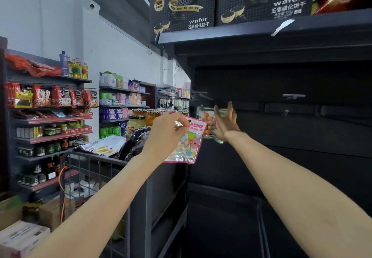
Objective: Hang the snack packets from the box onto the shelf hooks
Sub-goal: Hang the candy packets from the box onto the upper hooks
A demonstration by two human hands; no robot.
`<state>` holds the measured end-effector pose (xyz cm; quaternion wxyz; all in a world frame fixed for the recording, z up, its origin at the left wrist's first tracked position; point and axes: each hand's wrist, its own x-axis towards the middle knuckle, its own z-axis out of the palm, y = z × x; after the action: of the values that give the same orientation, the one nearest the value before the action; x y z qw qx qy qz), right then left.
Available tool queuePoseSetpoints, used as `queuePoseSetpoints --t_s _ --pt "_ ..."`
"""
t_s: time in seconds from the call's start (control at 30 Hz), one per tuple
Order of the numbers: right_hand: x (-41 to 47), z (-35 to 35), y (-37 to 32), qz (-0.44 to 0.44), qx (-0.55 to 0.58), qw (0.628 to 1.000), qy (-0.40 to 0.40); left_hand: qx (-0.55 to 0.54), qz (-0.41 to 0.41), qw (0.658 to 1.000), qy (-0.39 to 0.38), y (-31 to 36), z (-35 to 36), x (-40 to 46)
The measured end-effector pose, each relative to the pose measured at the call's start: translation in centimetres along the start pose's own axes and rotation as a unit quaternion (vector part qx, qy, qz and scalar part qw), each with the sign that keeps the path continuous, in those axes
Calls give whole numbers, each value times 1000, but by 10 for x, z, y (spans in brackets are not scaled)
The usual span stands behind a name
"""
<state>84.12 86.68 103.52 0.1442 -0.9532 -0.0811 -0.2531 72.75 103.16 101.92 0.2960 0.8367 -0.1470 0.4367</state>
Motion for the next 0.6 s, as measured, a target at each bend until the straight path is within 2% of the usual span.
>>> queuePoseSetpoints --t_s 0.07,0.13,0.2,0.27,0.3,0.37,0.43,0.5,0.6 --pt "-7 0 -3 -18 39 998 49 -34 -5 999 2 3 -4 -2" --pt "-23 -6 -9 -32 182 976 114 -75 -18 997 3 6 -7 -3" --pt "-47 -20 -14 -26 364 918 153 -107 -29 994 5 7 -10 -5" --pt "-71 -33 -17 -40 496 859 124 -141 -33 989 12 9 -10 -7" --pt "-82 -38 -18 -67 527 841 101 -162 -33 986 19 9 -10 -7" --pt "-96 -43 -19 -136 539 828 75 -196 -27 980 35 12 -8 -7" --pt "-98 -43 -21 -186 515 832 88 -224 -25 973 45 16 -4 -6" --pt "-97 -42 -23 -185 499 837 127 -233 -33 970 57 20 1 -3" --pt "-92 -37 -25 -141 492 842 170 -183 -30 980 76 23 7 3"
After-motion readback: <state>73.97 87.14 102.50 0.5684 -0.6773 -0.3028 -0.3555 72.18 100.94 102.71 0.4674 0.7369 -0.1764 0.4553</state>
